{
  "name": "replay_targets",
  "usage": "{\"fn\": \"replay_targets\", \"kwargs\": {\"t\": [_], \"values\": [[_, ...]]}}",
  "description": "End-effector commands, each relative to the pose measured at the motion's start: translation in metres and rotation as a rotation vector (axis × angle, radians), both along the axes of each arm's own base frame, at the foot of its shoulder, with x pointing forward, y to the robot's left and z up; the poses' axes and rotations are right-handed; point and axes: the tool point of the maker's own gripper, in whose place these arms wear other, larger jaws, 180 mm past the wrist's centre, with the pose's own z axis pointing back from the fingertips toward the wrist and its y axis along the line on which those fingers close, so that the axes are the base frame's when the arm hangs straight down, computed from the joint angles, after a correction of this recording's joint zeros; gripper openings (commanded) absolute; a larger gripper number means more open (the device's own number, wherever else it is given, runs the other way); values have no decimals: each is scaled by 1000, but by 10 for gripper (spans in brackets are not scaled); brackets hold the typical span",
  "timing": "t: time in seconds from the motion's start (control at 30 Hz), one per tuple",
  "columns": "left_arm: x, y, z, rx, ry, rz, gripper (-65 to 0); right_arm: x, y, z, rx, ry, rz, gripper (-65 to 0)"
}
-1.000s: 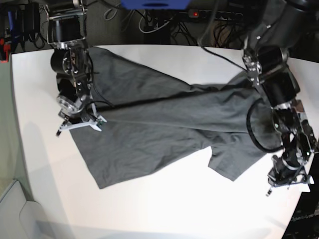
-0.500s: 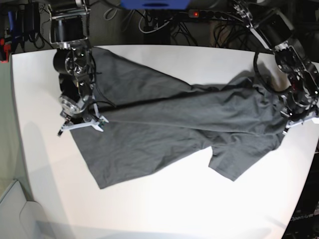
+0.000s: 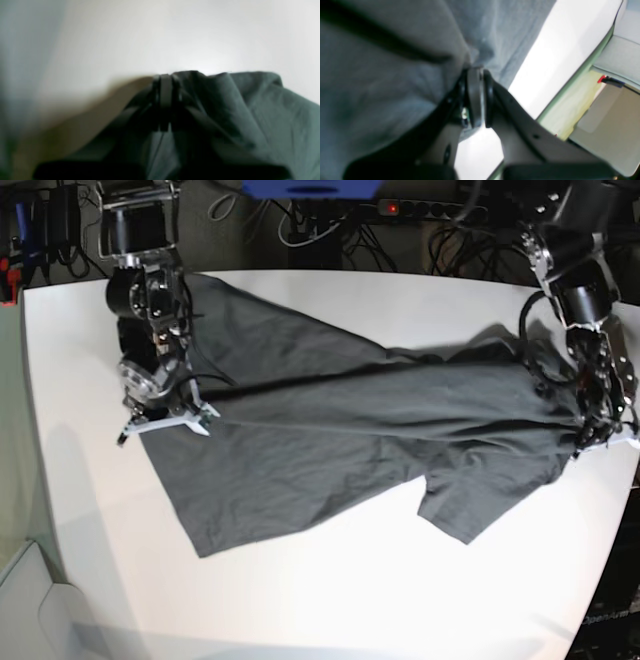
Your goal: Layout the t-shirt on the table in an organized manner, then fold the t-shirt properly
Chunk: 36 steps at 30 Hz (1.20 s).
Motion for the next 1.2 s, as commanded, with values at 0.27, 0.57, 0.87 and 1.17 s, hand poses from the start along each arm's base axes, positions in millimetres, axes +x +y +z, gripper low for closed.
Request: {"fn": "replay_targets", "kwargs": {"t": [0.27,0.57,0.87,1.17], "values": [[97,-10,100,85,-196,-103,-646,-17,5,16,11,-18,19,-628],[78,-96,145,-201,-270,-339,-646,-13,64,77,94,-204,126,-627],[2,-111,45,-367,-86,-270,-646,-58,151,69,219,-144,310,-627],[-2,-55,-1,-180,-16,-98,-646,-71,210,53,326,-75,359,-627]]}}
